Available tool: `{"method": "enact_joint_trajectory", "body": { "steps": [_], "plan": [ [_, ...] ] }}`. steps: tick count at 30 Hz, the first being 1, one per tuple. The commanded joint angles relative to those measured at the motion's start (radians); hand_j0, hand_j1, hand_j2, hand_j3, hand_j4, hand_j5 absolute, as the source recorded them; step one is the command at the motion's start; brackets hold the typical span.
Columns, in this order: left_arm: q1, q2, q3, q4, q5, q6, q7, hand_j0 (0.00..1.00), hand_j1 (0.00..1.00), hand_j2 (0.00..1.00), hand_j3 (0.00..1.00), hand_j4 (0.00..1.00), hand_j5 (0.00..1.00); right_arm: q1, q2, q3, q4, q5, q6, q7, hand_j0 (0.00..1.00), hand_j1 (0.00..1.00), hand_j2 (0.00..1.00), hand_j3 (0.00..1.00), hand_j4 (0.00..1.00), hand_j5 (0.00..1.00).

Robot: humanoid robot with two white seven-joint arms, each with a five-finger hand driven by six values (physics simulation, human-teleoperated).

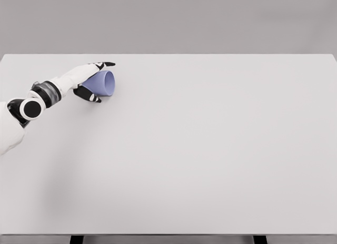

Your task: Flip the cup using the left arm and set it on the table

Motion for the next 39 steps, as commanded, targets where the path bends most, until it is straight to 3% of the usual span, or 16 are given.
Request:
{"method": "enact_joint_trajectory", "body": {
  "steps": [1, 6, 9, 11, 26, 33, 39],
  "plan": [
    [0.000, -0.003, 0.001, 0.002, 0.001, 0.000, 0.000, 1.00, 1.00, 1.00, 1.00, 1.00, 1.00, 0.000, 0.000, 0.000, 0.000, 0.000, 0.000, 0.000, 1.00, 1.00, 1.00, 1.00, 1.00, 1.00],
    [-0.002, -0.003, -0.013, 0.002, 0.001, 0.000, -0.033, 0.88, 0.88, 0.88, 0.88, 0.88, 0.88, 0.000, 0.000, 0.000, 0.000, 0.000, 0.000, 0.000, 1.00, 1.00, 1.00, 1.00, 1.00, 1.00],
    [-0.006, -0.003, -0.013, 0.002, 0.000, 0.000, -0.035, 0.87, 0.87, 0.87, 0.87, 0.87, 0.87, 0.000, 0.000, 0.000, 0.000, 0.000, 0.000, 0.000, 1.00, 1.00, 1.00, 1.00, 1.00, 1.00],
    [-0.006, -0.003, -0.013, 0.000, 0.000, 0.000, -0.036, 0.79, 0.79, 0.79, 0.79, 0.79, 0.79, 0.000, 0.000, 0.000, 0.000, 0.000, 0.000, 0.000, 1.00, 1.00, 1.00, 1.00, 1.00, 1.00],
    [-0.014, -0.001, -0.004, -0.011, 0.004, -0.003, -0.035, 0.79, 0.79, 0.79, 0.79, 0.79, 0.79, 0.000, 0.000, 0.000, 0.000, 0.000, 0.000, 0.000, 1.00, 1.00, 1.00, 1.00, 1.00, 1.00],
    [-0.017, 0.003, 0.031, -0.043, 0.011, -0.012, -0.035, 0.80, 0.80, 0.80, 0.80, 0.80, 0.80, 0.000, 0.000, 0.000, 0.000, 0.000, 0.000, 0.000, 1.00, 1.00, 1.00, 1.00, 1.00, 1.00],
    [-0.014, 0.008, 0.033, -0.086, 0.066, -0.014, -0.035, 0.80, 0.80, 0.80, 0.80, 0.80, 0.80, 0.000, 0.000, 0.000, 0.000, 0.000, 0.000, 0.000, 1.00, 1.00, 1.00, 1.00, 1.00, 1.00]
  ]
}}
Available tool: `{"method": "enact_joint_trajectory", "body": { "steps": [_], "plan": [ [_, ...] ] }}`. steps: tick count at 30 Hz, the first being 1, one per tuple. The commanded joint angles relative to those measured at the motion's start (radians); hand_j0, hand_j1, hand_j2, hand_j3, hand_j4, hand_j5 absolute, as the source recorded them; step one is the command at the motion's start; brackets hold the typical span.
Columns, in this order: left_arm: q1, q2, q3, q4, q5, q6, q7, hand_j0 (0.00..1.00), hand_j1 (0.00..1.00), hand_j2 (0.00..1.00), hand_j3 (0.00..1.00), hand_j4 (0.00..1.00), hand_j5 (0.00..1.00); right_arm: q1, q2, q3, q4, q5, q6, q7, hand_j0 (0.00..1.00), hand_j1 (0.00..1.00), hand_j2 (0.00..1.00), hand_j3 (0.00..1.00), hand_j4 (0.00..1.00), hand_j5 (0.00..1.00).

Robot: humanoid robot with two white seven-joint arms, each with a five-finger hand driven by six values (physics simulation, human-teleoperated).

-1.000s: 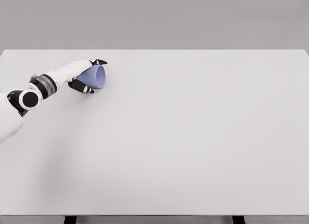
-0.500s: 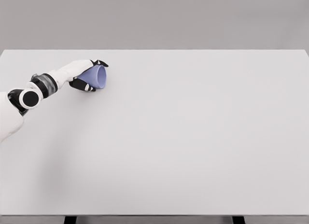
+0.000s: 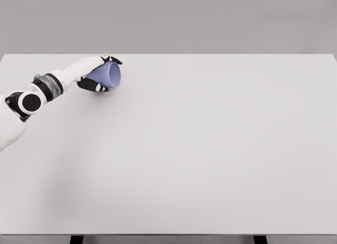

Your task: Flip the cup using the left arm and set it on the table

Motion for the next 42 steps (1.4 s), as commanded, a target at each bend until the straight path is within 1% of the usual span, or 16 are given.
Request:
{"method": "enact_joint_trajectory", "body": {
  "steps": [1, 6, 9, 12, 19, 20, 22, 24, 26, 32, 42],
  "plan": [
    [0.000, 0.003, 0.003, -0.027, 0.036, 0.000, 0.000, 0.80, 0.80, 0.80, 0.80, 0.80, 0.80, 0.000, 0.000, 0.000, 0.000, 0.000, 0.000, 0.000, 1.00, 1.00, 1.00, 1.00, 1.00, 1.00],
    [0.003, 0.005, 0.004, -0.087, 0.107, 0.000, 0.002, 0.80, 0.80, 0.80, 0.80, 0.80, 0.80, 0.000, 0.000, 0.000, 0.000, 0.000, 0.000, 0.000, 1.00, 1.00, 1.00, 1.00, 1.00, 1.00],
    [0.006, 0.005, 0.015, -0.116, 0.131, -0.002, 0.002, 0.80, 0.80, 0.80, 0.80, 0.80, 0.80, 0.000, 0.000, 0.000, 0.000, 0.000, 0.000, 0.000, 1.00, 1.00, 1.00, 1.00, 1.00, 1.00],
    [0.012, 0.006, 0.023, -0.145, 0.179, -0.008, 0.004, 0.81, 0.81, 0.81, 0.81, 0.81, 0.81, 0.000, 0.000, 0.000, 0.000, 0.000, 0.000, 0.000, 1.00, 1.00, 1.00, 1.00, 1.00, 1.00],
    [0.014, 0.003, 0.023, -0.150, 0.193, -0.078, 0.005, 0.82, 0.82, 0.82, 0.82, 0.82, 0.82, 0.000, 0.000, 0.000, 0.000, 0.000, 0.000, 0.000, 1.00, 1.00, 1.00, 1.00, 1.00, 1.00],
    [0.017, 0.002, 0.023, -0.150, 0.228, -0.083, 0.005, 0.82, 0.82, 0.82, 0.82, 0.82, 0.82, 0.000, 0.000, 0.000, 0.000, 0.000, 0.000, 0.000, 1.00, 1.00, 1.00, 1.00, 1.00, 1.00],
    [0.035, 0.003, 0.023, -0.151, 0.251, -0.085, 0.005, 0.82, 0.82, 0.82, 0.82, 0.82, 0.82, 0.000, 0.000, 0.000, 0.000, 0.000, 0.000, 0.000, 1.00, 1.00, 1.00, 1.00, 1.00, 1.00],
    [0.035, -0.001, 0.023, -0.156, 0.252, -0.085, 0.005, 0.82, 0.82, 0.82, 0.82, 0.82, 0.82, 0.000, 0.000, 0.000, 0.000, 0.000, 0.000, 0.000, 1.00, 1.00, 1.00, 1.00, 1.00, 1.00],
    [0.037, -0.001, 0.023, -0.174, 0.292, -0.086, 0.005, 0.82, 0.82, 0.82, 0.82, 0.82, 0.82, 0.000, 0.000, 0.000, 0.000, 0.000, 0.000, 0.000, 1.00, 1.00, 1.00, 1.00, 1.00, 1.00],
    [0.051, -0.004, 0.030, -0.179, 0.308, -0.086, 0.005, 0.82, 0.82, 0.82, 0.82, 0.82, 0.82, 0.000, 0.000, 0.000, 0.000, 0.000, 0.000, 0.000, 1.00, 1.00, 1.00, 1.00, 1.00, 1.00],
    [0.077, -0.021, 0.030, -0.174, 0.306, -0.083, 0.007, 0.82, 0.82, 0.82, 0.82, 0.82, 0.82, 0.000, 0.000, 0.000, 0.000, 0.000, 0.000, 0.000, 1.00, 1.00, 1.00, 1.00, 1.00, 1.00]
  ]
}}
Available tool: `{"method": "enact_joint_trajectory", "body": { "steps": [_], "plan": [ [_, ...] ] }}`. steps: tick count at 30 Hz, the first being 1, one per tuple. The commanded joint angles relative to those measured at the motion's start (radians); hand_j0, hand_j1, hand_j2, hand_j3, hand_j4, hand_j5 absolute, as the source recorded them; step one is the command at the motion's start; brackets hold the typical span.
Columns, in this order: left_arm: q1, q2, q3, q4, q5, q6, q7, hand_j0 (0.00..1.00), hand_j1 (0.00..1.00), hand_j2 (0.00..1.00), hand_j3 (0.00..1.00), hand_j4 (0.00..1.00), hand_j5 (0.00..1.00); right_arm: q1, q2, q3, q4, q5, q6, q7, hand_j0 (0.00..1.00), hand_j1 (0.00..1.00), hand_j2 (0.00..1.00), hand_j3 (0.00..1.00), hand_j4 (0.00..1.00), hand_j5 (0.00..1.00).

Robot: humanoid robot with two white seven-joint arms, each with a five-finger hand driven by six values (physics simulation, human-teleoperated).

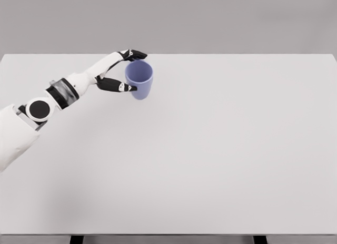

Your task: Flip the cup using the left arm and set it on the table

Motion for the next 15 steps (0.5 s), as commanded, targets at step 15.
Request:
{"method": "enact_joint_trajectory", "body": {
  "steps": [15],
  "plan": [
    [0.009, -0.010, 0.001, 0.002, 0.003, 0.004, 0.001, 0.84, 0.84, 0.84, 0.84, 0.84, 0.84, 0.000, 0.000, 0.000, 0.000, 0.000, 0.000, 0.000, 1.00, 1.00, 1.00, 1.00, 1.00, 1.00]
  ]
}}
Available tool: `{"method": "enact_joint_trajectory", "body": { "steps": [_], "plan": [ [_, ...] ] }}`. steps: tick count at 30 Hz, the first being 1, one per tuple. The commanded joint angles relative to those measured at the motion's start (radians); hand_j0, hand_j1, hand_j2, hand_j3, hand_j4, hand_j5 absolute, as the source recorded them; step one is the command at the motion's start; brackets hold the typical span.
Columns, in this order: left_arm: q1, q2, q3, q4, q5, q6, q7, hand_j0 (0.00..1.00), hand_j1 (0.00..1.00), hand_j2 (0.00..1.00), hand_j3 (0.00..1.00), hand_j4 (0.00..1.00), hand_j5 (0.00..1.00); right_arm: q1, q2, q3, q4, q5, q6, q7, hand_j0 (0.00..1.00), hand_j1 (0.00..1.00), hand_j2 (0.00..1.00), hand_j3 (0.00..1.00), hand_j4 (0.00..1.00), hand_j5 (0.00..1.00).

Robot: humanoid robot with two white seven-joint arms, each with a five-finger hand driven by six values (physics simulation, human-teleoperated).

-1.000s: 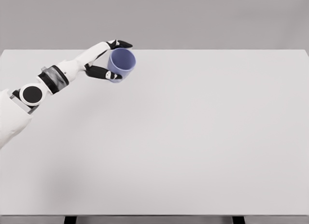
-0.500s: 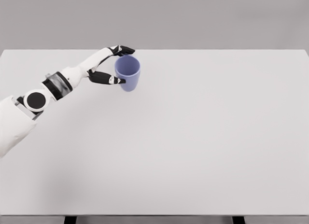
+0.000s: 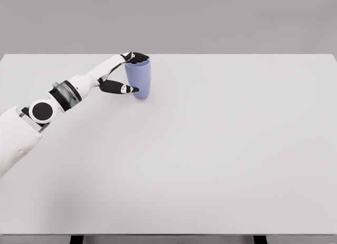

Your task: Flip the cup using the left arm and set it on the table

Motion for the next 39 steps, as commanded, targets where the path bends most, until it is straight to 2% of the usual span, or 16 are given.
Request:
{"method": "enact_joint_trajectory", "body": {
  "steps": [1, 16, 19, 39],
  "plan": [
    [0.000, 0.002, 0.001, -0.001, 0.004, 0.000, 0.000, 0.84, 0.84, 0.84, 0.84, 0.84, 0.84, 0.000, 0.000, 0.000, 0.000, 0.000, 0.000, 0.000, 1.00, 1.00, 1.00, 1.00, 1.00, 1.00],
    [0.009, 0.009, 0.001, -0.067, 0.022, 0.007, 0.000, 0.90, 0.90, 0.90, 0.90, 0.90, 0.90, 0.000, 0.000, 0.000, 0.000, 0.000, 0.000, 0.000, 1.00, 1.00, 1.00, 1.00, 1.00, 1.00],
    [0.006, 0.013, 0.003, -0.079, 0.021, 0.007, 0.000, 1.00, 1.00, 1.00, 1.00, 1.00, 1.00, 0.000, 0.000, 0.000, 0.000, 0.000, 0.000, 0.000, 1.00, 1.00, 1.00, 1.00, 1.00, 1.00],
    [0.005, 0.015, 0.004, -0.073, 0.016, 0.008, 0.002, 1.00, 1.00, 1.00, 1.00, 1.00, 1.00, 0.000, 0.000, 0.000, 0.000, 0.000, 0.000, 0.000, 1.00, 1.00, 1.00, 1.00, 1.00, 1.00]
  ]
}}
